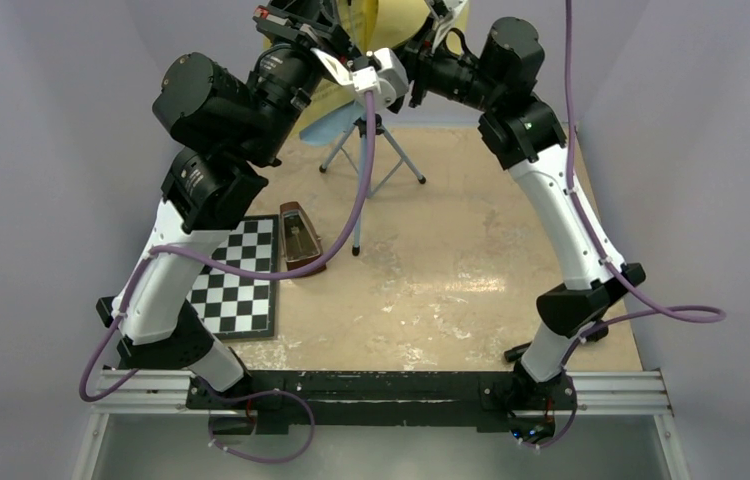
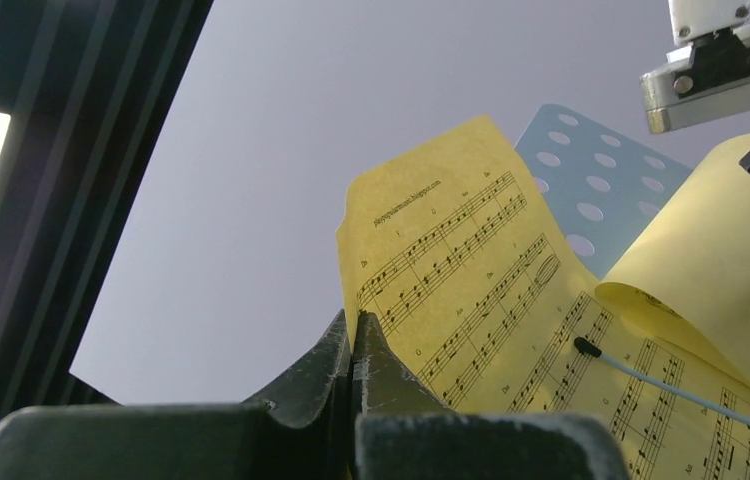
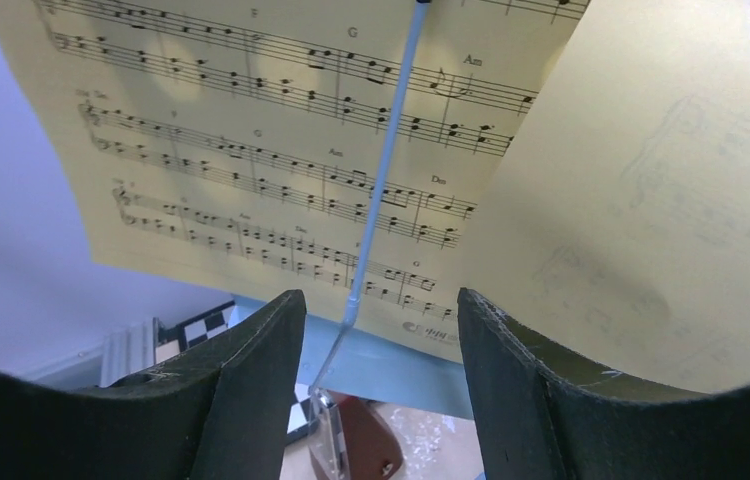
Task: Pack up the instrument practice props
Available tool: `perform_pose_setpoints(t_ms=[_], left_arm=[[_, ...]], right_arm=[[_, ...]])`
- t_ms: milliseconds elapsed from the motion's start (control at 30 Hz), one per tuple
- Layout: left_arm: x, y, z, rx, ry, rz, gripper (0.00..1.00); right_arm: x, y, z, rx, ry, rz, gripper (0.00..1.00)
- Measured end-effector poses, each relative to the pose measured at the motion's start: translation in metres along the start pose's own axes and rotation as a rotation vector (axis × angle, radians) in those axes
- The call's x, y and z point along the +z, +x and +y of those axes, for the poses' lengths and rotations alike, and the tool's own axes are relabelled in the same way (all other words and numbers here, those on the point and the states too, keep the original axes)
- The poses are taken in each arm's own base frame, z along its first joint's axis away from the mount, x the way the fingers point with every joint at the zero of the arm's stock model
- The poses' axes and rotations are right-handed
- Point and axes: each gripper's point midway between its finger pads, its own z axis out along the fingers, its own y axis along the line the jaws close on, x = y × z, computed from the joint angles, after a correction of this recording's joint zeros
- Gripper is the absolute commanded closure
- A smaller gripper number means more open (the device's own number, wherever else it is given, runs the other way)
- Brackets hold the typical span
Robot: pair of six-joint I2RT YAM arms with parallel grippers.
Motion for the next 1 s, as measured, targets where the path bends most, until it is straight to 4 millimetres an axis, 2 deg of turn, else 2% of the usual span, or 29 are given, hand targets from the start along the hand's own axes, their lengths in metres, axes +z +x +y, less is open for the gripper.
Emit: perform_pose_setpoints(t_ms=[100, 167, 267, 367, 467, 667, 1000], left_arm=[[0.000, 0.000, 0.000, -0.004, 0.000, 0.003, 1.00], [0.000, 0.001, 0.000, -0.007, 0.000, 0.003, 1.00], [0.000, 0.001, 0.000, -0.008, -0.002, 0.007, 1.00], [0.000, 0.002, 0.001, -0.009, -0.007, 0.009, 1.00], [0.000, 0.002, 0.002, -0.008, -0.009, 0.012, 1.00], [-0.001, 0.007, 0.010, -0.006, -0.034, 0.025, 1.00], [-0.008, 0.016, 0.043, 0.012, -0.120, 0.044, 1.00]], right_arm=[[0.007, 0.005, -0.006, 0.007, 0.021, 0.003, 0.42], [0.011, 0.006, -0.008, 0.009, 0.028, 0.003, 0.48], [0.016, 0.008, -0.010, 0.012, 0.038, 0.001, 0.64], [0.017, 0.007, -0.006, 0.014, 0.023, 0.000, 0.87], [0.017, 0.004, 0.002, 0.013, 0.000, -0.003, 0.99], [0.015, 0.004, 0.003, 0.016, 0.001, 0.001, 1.00], [0.004, 0.003, 0.007, 0.021, 0.024, 0.009, 0.99]])
